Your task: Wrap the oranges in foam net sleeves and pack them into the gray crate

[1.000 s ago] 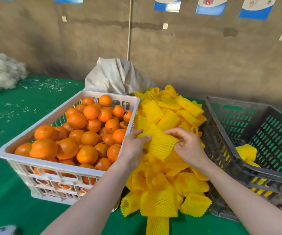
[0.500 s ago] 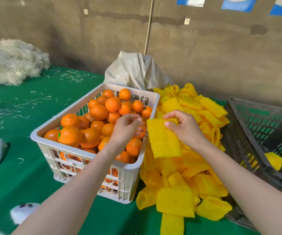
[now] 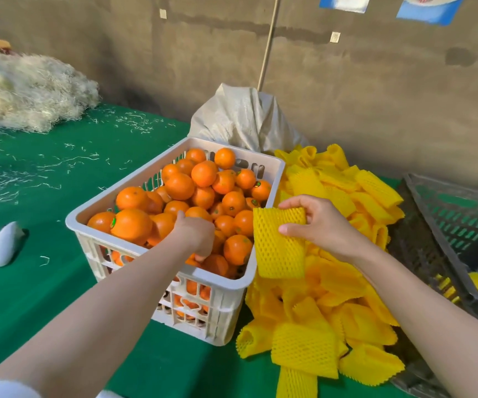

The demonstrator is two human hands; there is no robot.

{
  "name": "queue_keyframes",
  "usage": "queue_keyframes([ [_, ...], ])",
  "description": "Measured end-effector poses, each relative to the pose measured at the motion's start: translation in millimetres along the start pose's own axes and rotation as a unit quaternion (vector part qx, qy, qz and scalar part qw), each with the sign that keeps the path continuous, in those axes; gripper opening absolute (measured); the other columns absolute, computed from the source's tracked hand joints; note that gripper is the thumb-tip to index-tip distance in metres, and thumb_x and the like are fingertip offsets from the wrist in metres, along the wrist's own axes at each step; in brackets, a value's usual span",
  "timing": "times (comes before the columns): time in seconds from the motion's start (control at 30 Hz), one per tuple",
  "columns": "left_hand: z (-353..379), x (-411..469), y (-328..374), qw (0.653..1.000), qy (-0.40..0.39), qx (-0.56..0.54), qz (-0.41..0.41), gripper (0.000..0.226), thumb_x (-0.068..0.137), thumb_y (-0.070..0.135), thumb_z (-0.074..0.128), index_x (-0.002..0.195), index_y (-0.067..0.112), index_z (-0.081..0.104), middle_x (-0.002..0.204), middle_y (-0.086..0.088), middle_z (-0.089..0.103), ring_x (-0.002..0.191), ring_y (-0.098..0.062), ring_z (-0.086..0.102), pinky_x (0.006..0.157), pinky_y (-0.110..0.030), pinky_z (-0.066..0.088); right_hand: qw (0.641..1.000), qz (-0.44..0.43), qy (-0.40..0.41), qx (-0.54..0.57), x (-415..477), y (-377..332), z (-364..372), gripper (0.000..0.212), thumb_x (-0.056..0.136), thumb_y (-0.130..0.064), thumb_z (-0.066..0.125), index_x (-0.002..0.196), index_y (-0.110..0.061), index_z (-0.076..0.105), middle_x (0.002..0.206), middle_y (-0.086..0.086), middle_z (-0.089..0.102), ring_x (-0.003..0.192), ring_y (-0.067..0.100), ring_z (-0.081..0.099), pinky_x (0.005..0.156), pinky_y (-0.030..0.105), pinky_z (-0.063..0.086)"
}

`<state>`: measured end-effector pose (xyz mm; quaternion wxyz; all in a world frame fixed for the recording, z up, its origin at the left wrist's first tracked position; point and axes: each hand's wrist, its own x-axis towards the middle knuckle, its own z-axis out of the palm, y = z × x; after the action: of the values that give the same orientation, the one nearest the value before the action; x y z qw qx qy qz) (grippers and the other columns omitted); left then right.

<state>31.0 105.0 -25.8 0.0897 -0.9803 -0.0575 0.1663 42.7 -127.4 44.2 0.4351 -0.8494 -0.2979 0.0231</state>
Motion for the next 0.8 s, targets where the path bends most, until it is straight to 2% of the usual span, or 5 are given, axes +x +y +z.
queue_keyframes([
  [0.17, -10.8, -1.8, -10.7, 0.959, 0.085, -0.270, 0.004, 0.045, 0.065, 0.031, 0.079, 0.105, 0.025, 0.060, 0.098, 0.005, 0.056, 0.095, -0.020, 0.052, 0.091, -0.043, 0.045, 1.000, 0.017, 0.010, -0.016, -7.5, 7.6, -12.3, 0.027, 0.078, -0.007, 0.073, 0.101, -0.017, 0.063, 0.094, -0.013, 0.059, 0.080, -0.010, 0.055, 0.069, 0.001, 0.039],
  [0.37, -43.7, -25.7, 17.8, 0.640, 0.057, -0.738, 0.205, 0.060, 0.065, 0.017, 0.080, 0.118, 0.036, 0.058, 0.129, 0.006, 0.055, 0.107, -0.018, 0.063, 0.078, -0.040, 0.057, 0.995, 0.067, 0.030, 0.067, -23.5, 12.1, -29.4, 0.020, 0.086, 0.000, 0.061, 0.102, -0.011, 0.058, 0.103, 0.001, 0.057, 0.093, 0.006, 0.051, 0.080, 0.010, 0.039],
  [0.5, -62.4, -36.4, 55.3, 0.491, 0.001, -0.830, 0.264, 0.064, 0.067, 0.002, 0.066, 0.126, 0.026, 0.054, 0.127, -0.010, 0.056, 0.098, -0.026, 0.066, 0.071, -0.036, 0.058, 0.969, 0.110, -0.032, 0.220, -38.2, 11.1, -38.0, 0.019, 0.091, 0.004, 0.049, 0.106, -0.006, 0.053, 0.105, 0.014, 0.053, 0.094, 0.022, 0.050, 0.086, 0.035, 0.043],
  [0.63, -69.1, -44.6, 94.4, 0.430, -0.037, -0.862, 0.264, 0.065, 0.065, 0.003, 0.063, 0.122, 0.034, 0.056, 0.120, -0.015, 0.064, 0.096, -0.029, 0.061, 0.082, -0.039, 0.047, 0.928, 0.108, -0.051, 0.353, -49.7, 7.6, -44.6, 0.015, 0.091, 0.001, 0.046, 0.097, -0.012, 0.051, 0.078, 0.008, 0.060, 0.061, 0.011, 0.061, 0.054, 0.021, 0.050],
  [0.8, -67.2, -53.9, 136.1, 0.342, -0.033, -0.913, 0.219, 0.058, 0.071, 0.011, 0.065, 0.123, 0.034, 0.059, 0.104, -0.012, 0.070, 0.088, -0.028, 0.063, 0.073, -0.038, 0.051, 0.912, 0.051, -0.012, 0.407, -55.2, 9.9, -47.9, 0.015, 0.080, -0.012, 0.051, 0.095, -0.014, 0.048, 0.079, 0.006, 0.066, 0.066, 0.016, 0.063, 0.058, 0.025, 0.052],
])
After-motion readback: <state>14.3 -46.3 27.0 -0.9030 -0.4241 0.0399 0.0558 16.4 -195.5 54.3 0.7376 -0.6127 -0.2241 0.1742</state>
